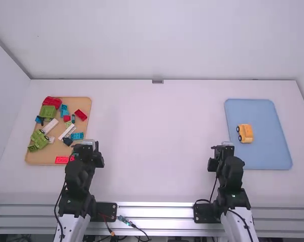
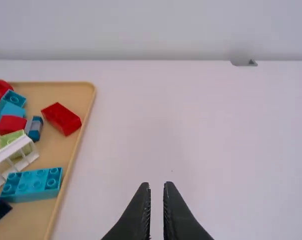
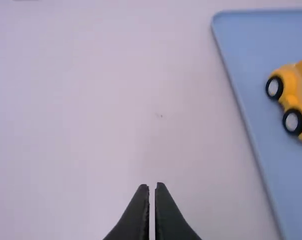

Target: Assemble lego blocks to make yellow taxi

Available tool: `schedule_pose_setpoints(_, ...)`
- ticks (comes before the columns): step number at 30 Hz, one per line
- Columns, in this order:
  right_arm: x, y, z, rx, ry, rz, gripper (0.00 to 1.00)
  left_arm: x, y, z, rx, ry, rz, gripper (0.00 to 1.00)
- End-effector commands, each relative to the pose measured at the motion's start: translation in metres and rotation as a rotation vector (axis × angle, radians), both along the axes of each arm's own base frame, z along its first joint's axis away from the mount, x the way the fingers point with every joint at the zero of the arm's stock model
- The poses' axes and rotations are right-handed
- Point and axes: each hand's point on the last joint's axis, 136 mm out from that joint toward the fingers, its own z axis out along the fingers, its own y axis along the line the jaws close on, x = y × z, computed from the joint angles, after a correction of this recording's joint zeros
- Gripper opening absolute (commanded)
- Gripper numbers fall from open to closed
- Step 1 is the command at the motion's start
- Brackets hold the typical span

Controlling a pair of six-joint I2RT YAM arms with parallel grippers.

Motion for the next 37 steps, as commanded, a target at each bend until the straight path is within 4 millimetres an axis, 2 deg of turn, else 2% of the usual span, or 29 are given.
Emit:
schedule_pose_setpoints(1,0.0,0.001,0.003,0.003,-0.027,0.002,0.0,-0.001,-0.001,0.003,0.007,-0.026,-0.006,0.04)
schedule_pose_setpoints(5,0.003,0.001,0.019,0.003,-0.095,0.002,0.0,-0.001,-0.001,0.014,0.007,-0.073,-0.006,0.0)
schedule_pose_setpoints(12,0.005,0.001,0.043,0.003,-0.201,0.002,0.0,-0.003,-0.001,0.029,0.007,-0.139,-0.005,0.0)
schedule_pose_setpoints(29,0.003,0.001,0.085,0.003,-0.386,0.003,0.0,-0.003,-0.001,0.029,0.007,-0.139,-0.005,0.0)
schedule_pose_setpoints(37,0.003,0.001,0.088,0.003,-0.4,0.003,0.0,-0.003,-0.001,0.029,0.007,-0.139,-0.005,0.0)
